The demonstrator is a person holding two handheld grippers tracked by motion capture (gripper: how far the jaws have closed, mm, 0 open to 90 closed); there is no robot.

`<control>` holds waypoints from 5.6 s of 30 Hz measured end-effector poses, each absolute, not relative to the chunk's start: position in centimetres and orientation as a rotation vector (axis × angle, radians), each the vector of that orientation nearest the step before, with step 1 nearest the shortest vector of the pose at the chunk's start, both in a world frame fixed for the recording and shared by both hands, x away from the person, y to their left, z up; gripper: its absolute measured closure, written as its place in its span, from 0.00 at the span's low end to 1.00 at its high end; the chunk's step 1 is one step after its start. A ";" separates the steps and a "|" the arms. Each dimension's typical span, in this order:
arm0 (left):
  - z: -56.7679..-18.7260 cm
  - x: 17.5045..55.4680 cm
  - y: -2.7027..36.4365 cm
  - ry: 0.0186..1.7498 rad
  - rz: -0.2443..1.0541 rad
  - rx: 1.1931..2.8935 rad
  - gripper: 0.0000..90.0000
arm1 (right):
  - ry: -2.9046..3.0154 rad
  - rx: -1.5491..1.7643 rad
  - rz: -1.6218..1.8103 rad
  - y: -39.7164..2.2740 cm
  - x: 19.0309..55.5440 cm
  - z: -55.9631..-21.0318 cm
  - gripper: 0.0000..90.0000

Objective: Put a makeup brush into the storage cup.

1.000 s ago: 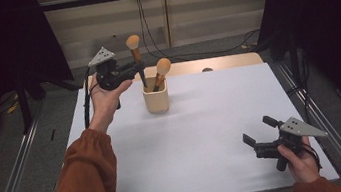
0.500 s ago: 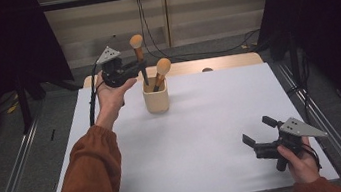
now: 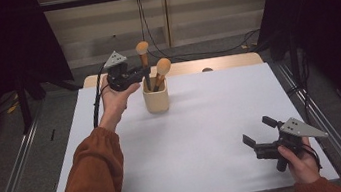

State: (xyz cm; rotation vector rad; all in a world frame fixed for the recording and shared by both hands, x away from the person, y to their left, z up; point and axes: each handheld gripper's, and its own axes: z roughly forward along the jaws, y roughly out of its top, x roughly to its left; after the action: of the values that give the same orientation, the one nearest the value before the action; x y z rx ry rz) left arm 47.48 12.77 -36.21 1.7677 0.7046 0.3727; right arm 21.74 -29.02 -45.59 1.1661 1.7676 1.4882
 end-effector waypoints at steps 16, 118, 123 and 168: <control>-39.2 47.5 13.0 0.755 0.352 1.807 0.82 | 1.777 1.167 1.493 -29.0 21.7 -45.6 0.00; -40.8 33.0 22.6 0.772 0.454 1.729 0.03 | 1.770 1.158 1.473 -29.1 21.2 -45.8 0.00; -41.4 32.0 23.4 0.786 0.447 1.713 0.03 | 1.769 1.155 1.472 -29.1 21.2 -45.8 0.00; -43.9 25.9 26.6 0.836 0.507 1.708 0.04 | 1.769 1.164 1.470 -29.3 20.7 -45.8 0.00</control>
State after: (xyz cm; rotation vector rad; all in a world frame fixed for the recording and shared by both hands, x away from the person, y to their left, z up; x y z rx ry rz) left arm 25.89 26.59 -43.91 1.7083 0.8363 0.5070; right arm 20.73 -29.29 -45.82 1.1639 1.7695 1.4697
